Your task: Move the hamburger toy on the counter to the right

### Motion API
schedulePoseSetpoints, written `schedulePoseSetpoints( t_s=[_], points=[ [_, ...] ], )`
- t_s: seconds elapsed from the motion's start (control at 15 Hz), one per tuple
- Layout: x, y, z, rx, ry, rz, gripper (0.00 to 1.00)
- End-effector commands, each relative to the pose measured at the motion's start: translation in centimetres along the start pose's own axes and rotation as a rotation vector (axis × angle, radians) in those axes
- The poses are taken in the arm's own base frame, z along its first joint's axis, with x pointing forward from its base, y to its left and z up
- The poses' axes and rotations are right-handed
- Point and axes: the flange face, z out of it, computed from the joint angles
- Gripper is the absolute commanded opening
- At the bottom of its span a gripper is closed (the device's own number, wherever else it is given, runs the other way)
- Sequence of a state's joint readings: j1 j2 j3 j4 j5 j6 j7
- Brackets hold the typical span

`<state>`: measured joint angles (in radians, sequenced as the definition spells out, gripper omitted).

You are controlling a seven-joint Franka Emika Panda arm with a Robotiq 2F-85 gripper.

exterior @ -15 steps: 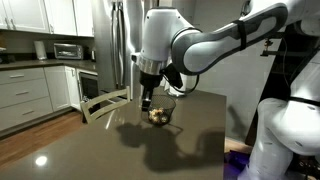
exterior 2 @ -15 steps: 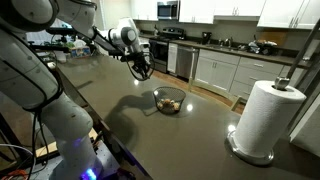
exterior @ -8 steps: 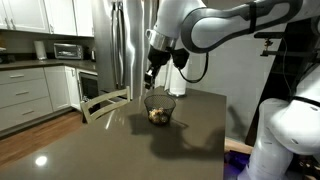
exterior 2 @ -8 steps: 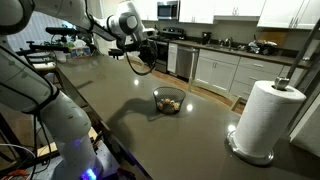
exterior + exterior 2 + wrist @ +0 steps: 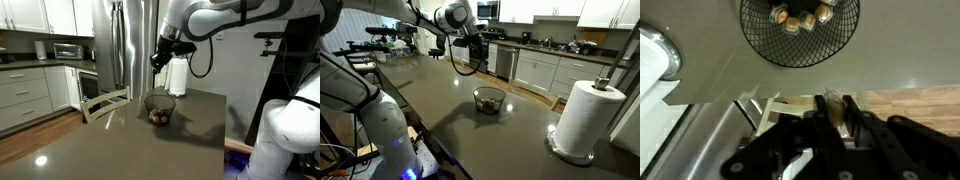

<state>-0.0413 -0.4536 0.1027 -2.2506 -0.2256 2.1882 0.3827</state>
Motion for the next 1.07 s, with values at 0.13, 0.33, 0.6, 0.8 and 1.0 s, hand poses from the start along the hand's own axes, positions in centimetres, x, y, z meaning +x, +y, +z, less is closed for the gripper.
schedulePoseSetpoints(
  t_s=[0.13, 0.33, 0.6, 0.8, 1.0],
  points=[
    [0.8, 6.1, 0.4, 0.044, -0.03, 0.24, 0.05],
    [1.0, 9.5, 1.5, 0.06, -0.061, 0.344, 0.05],
    [0.8, 13.1, 3.1, 0.012, -0.082, 0.442, 0.05],
    [0.8, 14.7, 4.3, -0.037, -0.107, 0.501, 0.05],
    [0.6, 16.1, 5.9, -0.064, -0.15, 0.549, 0.05]
  ],
)
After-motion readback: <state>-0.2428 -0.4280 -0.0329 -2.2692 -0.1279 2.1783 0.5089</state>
